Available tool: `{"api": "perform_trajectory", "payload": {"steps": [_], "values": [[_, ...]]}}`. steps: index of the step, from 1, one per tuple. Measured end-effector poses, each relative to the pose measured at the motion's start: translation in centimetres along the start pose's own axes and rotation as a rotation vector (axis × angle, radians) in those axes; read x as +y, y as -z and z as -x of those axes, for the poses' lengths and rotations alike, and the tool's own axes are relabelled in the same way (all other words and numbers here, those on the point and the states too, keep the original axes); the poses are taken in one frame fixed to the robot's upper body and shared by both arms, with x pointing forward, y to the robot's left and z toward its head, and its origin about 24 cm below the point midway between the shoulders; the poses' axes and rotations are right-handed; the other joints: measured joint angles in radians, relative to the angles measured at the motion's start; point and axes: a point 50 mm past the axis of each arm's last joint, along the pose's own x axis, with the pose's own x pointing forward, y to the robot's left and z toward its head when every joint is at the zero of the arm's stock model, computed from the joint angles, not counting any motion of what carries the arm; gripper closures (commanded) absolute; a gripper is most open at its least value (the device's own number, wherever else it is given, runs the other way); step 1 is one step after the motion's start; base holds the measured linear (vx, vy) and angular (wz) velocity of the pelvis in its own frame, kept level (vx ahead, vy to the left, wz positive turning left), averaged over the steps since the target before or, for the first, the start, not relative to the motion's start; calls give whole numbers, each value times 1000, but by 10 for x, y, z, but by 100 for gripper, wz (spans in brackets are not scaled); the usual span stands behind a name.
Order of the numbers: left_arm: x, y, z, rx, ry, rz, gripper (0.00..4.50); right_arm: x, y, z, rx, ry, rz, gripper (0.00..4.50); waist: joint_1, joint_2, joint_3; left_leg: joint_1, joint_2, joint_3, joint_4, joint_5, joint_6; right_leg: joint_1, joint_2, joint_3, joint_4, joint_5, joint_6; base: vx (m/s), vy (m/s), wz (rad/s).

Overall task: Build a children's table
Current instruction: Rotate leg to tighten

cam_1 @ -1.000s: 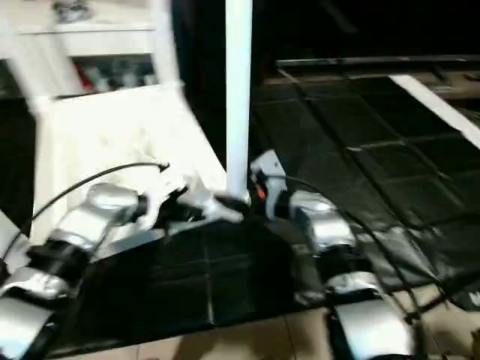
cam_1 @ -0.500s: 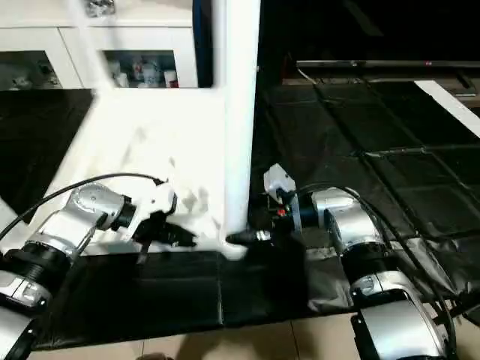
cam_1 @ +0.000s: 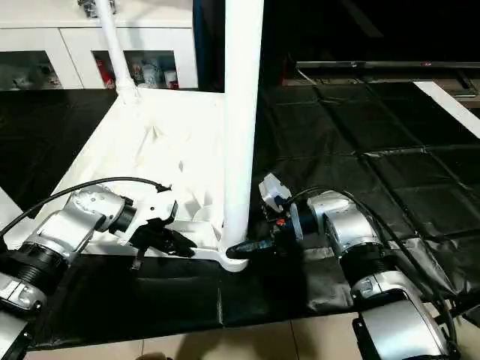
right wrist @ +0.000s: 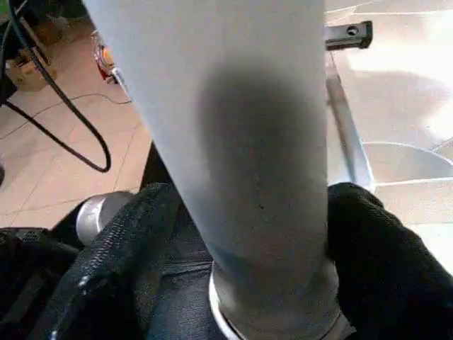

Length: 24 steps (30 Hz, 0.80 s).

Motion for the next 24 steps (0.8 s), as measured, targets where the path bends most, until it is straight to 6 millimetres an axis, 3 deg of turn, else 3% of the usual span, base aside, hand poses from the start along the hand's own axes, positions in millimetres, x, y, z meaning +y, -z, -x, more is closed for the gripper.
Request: {"api": "perform_trajectory", "payload": {"steps": [9,16,18,24], "values": [[-1,-1,-3,-3,13,-3,450,4,0,3,-7,-8,-12,215,13,0,0,1,0,0,1,0,0,1,0,0,1,0,0,0,0,0],[1,-2,-7,-18,-7,37,450,3,2,0,-32,29,-9,234,15,-1,0,4,0,1,3,0,0,3,0,2,3,0,0,0,0,0],[5,1,-6,-26,-73,85,450,-2,1,0,-47,120,-11,236,10,-1,0,7,0,2,3,0,0,6,0,3,5,0,1,0,0,0],[20,1,-14,-52,-295,220,450,-23,0,-7,-136,483,-95,249,-45,-3,0,13,-7,-4,2,0,-1,9,0,2,5,-4,7,-17,-4,-1]]}}
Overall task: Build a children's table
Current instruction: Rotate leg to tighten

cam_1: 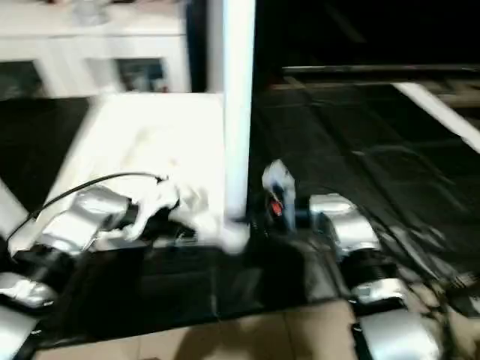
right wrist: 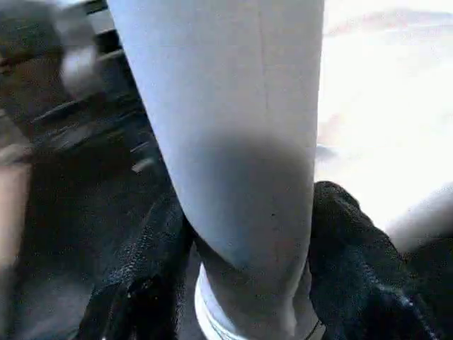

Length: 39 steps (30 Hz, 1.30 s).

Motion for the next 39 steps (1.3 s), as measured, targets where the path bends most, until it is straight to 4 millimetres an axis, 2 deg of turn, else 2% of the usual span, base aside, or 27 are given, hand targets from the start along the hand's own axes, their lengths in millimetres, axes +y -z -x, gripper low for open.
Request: {"api": "perform_trajectory", "payload": {"steps": [4,8,10,14,15,17,19,20,23,26,29,31,36,39], "values": [[5,-5,-13,-42,-136,101,450,-8,-6,-17,-38,220,-37,251,-27,1,0,-2,-1,-9,-1,0,0,1,0,-9,-14,0,0,0,0,0],[8,-10,-23,-73,-245,173,450,-11,-9,-32,-68,401,-71,252,-43,2,-1,-5,-1,-19,-2,0,0,6,-1,-26,-33,0,0,0,0,0],[8,-12,-27,-78,-267,187,450,-12,-10,-36,-77,452,-78,253,-48,2,-1,-4,-1,-21,-1,0,0,7,-1,-27,-38,0,0,0,0,0],[8,-14,-27,-77,-276,188,450,-11,-12,-39,-86,477,-76,253,-50,2,-1,-5,-1,-20,-2,0,1,7,-1,-25,-40,1,-1,0,0,0],[8,-14,-27,-78,-276,187,450,-11,-12,-39,-88,477,-74,218,-50,2,-1,-5,-1,-20,-3,0,1,7,-1,-25,-40,1,-2,0,0,0],[8,-14,-26,-78,-273,184,450,-11,-12,-40,-90,474,-73,184,-49,2,-1,-4,-1,-19,-4,0,1,7,-1,-25,-39,4,-6,0,0,0],[7,-14,-25,-82,-263,175,450,-9,-8,-41,-87,471,-84,184,-47,2,-1,-5,-1,-19,-7,0,0,6,-1,-25,-39,10,-9,0,0,0],[7,-14,-24,-83,-258,169,450,-9,-7,-41,-87,468,-87,150,-46,2,-1,-4,-1,-18,-7,0,0,6,-1,-25,-39,14,-9,0,0,0],[7,-13,-17,-74,-230,133,450,-6,-7,-41,-97,414,-76,137,-46,1,-1,-4,-1,-18,-7,0,0,3,-1,-25,-30,16,-10,0,0,0],[8,-10,-11,-72,-201,104,450,-4,-6,-38,-111,351,-53,95,-39,1,-1,-4,1,-17,-11,0,0,1,0,-25,-26,19,-9,0,0,0],[8,-9,-6,-67,-162,64,450,-2,-7,-34,-114,275,-14,89,-24,1,-1,-6,3,-17,-17,0,0,-3,2,-27,-25,21,-12,0,0,0],[6,-7,-2,-61,-125,36,450,-2,-5,-28,-97,207,16,51,-17,1,-1,-7,4,-16,-17,0,0,-4,2,-27,-25,19,-13,0,0,0],[3,-4,6,-44,-31,-22,450,2,-4,-15,-72,46,65,38,12,1,-1,-7,10,-10,-12,0,0,-7,1,-26,-25,18,-14,0,0,0],[1,-2,11,-24,33,-67,450,5,-3,-6,-29,-73,98,38,26,1,-1,-8,15,1,-9,-2,-2,-7,-1,-26,-25,18,-14,0,0,0]]}}
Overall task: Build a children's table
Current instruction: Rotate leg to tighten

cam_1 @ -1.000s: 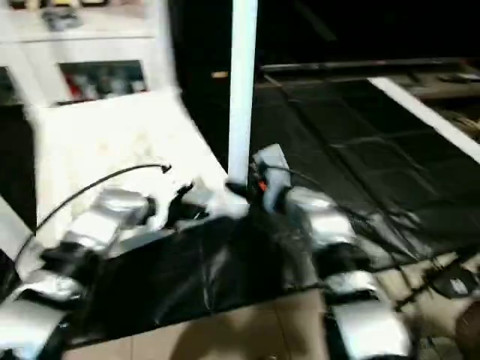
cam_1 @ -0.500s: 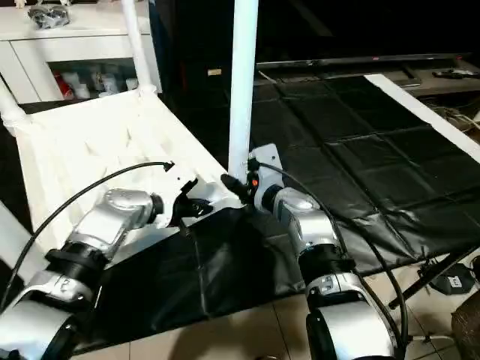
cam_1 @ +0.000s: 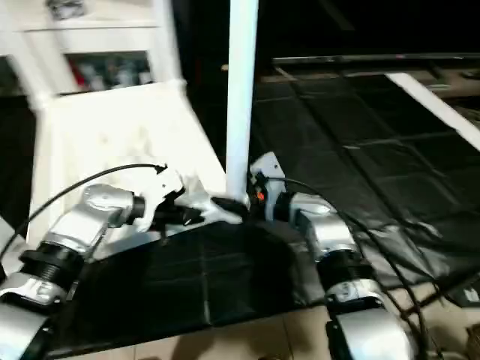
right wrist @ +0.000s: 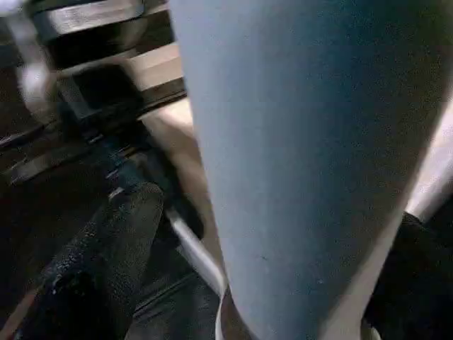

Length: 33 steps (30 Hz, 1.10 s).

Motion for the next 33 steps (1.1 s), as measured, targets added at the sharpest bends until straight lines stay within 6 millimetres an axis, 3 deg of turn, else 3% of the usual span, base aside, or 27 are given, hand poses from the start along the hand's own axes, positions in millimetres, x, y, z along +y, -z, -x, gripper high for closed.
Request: {"api": "perform_trajectory", "payload": {"steps": [7,13,26,33], "values": [[-5,5,10,47,129,-77,450,7,2,16,65,-228,12,38,13,0,0,1,0,1,2,0,-1,2,-1,1,2,0,0,0,0,0],[-9,6,11,62,195,-106,450,11,4,18,78,-321,-5,89,17,0,0,1,1,1,5,0,-1,2,-1,1,5,0,0,0,0,0],[-12,6,12,68,257,-133,450,14,6,23,93,-388,-28,182,35,0,0,2,1,1,8,0,-1,0,-1,2,13,-2,0,0,0,0],[-13,6,11,72,270,-135,450,15,5,22,102,-396,-19,227,35,0,0,2,1,1,11,0,-1,0,-1,2,15,-2,0,0,0,0]]}}
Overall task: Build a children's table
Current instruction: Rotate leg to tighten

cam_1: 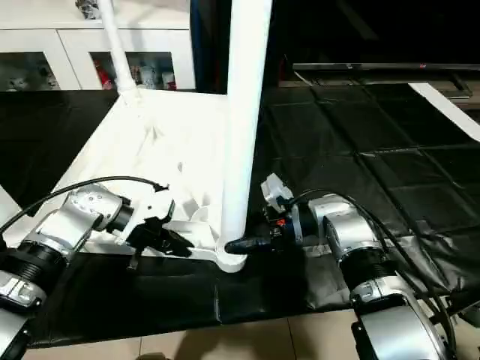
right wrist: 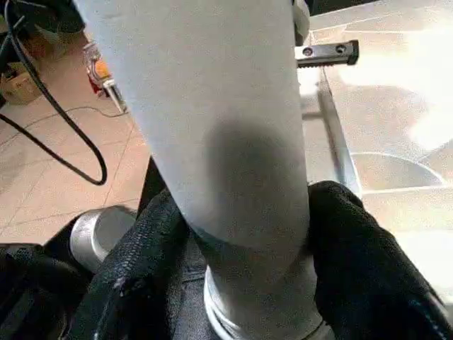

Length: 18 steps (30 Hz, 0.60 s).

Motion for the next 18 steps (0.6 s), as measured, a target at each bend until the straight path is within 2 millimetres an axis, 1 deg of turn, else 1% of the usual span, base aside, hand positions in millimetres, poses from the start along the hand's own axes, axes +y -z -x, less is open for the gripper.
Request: {"api": "perform_trajectory", "payload": {"steps": [3,8,12,13,15,16,18], "values": [[0,0,-1,-1,2,1,450,1,0,0,3,1,6,238,0,0,0,0,0,0,1,0,0,0,0,0,0,0,0,0,0,0],[1,-1,-5,-22,2,41,450,4,5,-1,-24,12,-10,243,3,0,0,0,0,0,1,0,0,1,-1,0,0,0,0,0,0,0],[5,1,-6,-42,-59,115,450,-1,5,-3,-47,109,-17,243,-5,0,0,1,0,0,2,0,0,4,0,1,1,-2,3,0,0,0],[8,2,-5,-43,-107,142,450,-5,5,-5,-63,178,-21,243,-11,0,0,3,0,0,2,0,0,6,1,1,1,-2,4,0,0,0],[13,1,-5,-34,-155,166,450,-10,5,-7,-85,264,-28,245,-30,0,0,4,-1,-1,2,0,0,7,1,0,0,-2,5,0,0,0],[15,1,-7,-41,-191,196,450,-13,5,-10,-93,330,-33,248,-41,0,0,4,-1,-2,1,0,-1,7,1,-1,0,-2,5,0,0,0],[20,-1,-9,-51,-258,243,450,-20,3,-14,-110,441,-42,249,-57,0,0,6,-1,-3,1,0,-1,7,1,-1,-1,-2,5,0,0,0]]}}
